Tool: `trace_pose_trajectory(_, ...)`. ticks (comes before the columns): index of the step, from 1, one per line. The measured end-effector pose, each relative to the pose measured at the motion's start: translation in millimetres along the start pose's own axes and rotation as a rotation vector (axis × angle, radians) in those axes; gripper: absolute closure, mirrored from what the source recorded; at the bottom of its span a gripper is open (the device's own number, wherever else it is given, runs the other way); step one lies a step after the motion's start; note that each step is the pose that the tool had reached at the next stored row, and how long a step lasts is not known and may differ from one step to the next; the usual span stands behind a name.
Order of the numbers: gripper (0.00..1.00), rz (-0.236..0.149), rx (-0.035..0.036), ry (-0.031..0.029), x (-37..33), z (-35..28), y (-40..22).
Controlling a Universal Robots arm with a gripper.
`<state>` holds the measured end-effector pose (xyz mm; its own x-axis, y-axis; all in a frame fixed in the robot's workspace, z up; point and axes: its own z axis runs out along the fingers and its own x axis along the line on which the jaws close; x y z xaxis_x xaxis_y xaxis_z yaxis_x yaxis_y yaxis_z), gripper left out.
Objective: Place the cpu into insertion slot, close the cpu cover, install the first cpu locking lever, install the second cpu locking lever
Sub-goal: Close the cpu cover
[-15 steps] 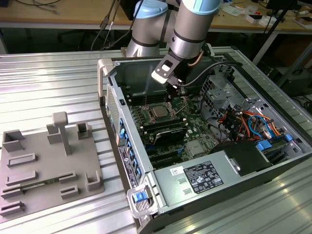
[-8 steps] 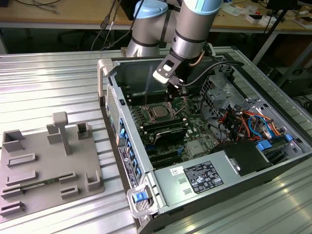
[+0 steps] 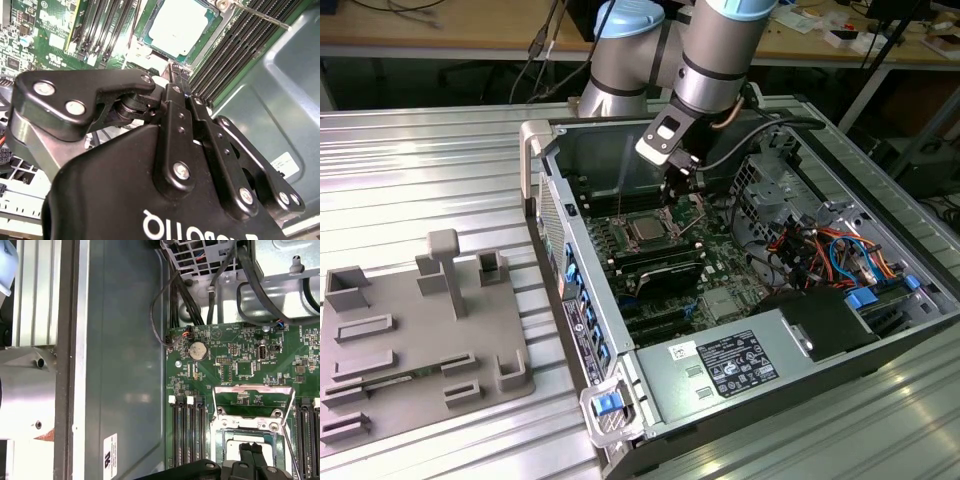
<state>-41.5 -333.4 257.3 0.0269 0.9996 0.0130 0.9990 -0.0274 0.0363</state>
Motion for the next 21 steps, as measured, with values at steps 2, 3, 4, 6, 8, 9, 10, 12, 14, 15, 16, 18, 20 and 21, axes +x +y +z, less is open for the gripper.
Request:
trace_pose_trajectory(2,0.89,0.0,0.0,0.0,0.2,0.2,3.6)
trace_pose_trajectory(3,0.89,0.0,0.0001,-0.0001,0.1,0.3,5.2)
trace_pose_trajectory(4,0.89,0.0,0.0001,0.0,0.2,0.4,5.9)
trace_pose_trajectory(6,0.89,0.0,0.0002,-0.0002,0.3,0.7,9.6)
trace_pose_trajectory(8,0.89,0.0,0.0002,-0.0001,0.4,0.9,13.8)
trace_pose_trajectory(9,0.89,0.0,0.0003,-0.0001,0.5,1.0,15.6)
trace_pose_trajectory(10,0.89,0.0,0.0004,-0.0001,0.5,1.1,18.8)
trace_pose_trajectory(12,0.89,0.0,0.0005,-0.0003,0.6,1.1,21.9)
trace_pose_trajectory(14,0.89,0.0,0.0003,-0.0001,0.7,0.0,23.1)
trace_pose_trajectory(15,0.89,0.0,0.0003,-0.0001,0.7,-1.3,23.2)
trace_pose_trajectory(16,0.89,0.0,0.0003,-0.0002,0.7,-2.6,23.3)
trace_pose_trajectory(18,0.89,0.0,0.0003,-0.0001,0.8,-6.3,23.7)
trace_pose_trajectory(20,0.89,0.0,0.0002,0.0001,0.9,-7.8,27.1)
trace_pose_trajectory(21,0.89,0.0,0.0004,0.0,0.9,-7.9,29.0)
